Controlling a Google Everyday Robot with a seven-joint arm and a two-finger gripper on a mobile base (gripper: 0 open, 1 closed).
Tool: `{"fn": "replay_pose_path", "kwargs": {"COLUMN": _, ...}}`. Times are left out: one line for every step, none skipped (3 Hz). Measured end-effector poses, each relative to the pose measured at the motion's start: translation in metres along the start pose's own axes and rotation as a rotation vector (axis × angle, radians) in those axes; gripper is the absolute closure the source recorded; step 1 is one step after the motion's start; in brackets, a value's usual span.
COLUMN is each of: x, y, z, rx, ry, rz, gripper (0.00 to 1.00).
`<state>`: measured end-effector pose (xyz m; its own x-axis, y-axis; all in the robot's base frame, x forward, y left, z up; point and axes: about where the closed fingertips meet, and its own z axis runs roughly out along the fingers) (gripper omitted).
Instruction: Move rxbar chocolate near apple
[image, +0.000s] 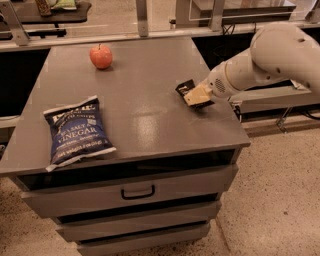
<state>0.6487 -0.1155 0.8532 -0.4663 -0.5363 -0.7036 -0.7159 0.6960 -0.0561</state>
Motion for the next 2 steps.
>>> {"fn": "replay_pose_path", "kwargs": {"x": -0.0420, "y": 0.0093, "z": -0.0368, "rx": -0.032, "ry": -0.098, "rz": -0.135, "gripper": 1.00}}
{"fn": "replay_pose_path", "kwargs": {"x": -0.0465, "y": 0.0099, "z": -0.0378, "rx": -0.031, "ry": -0.106, "rz": -0.174, "gripper": 1.00}}
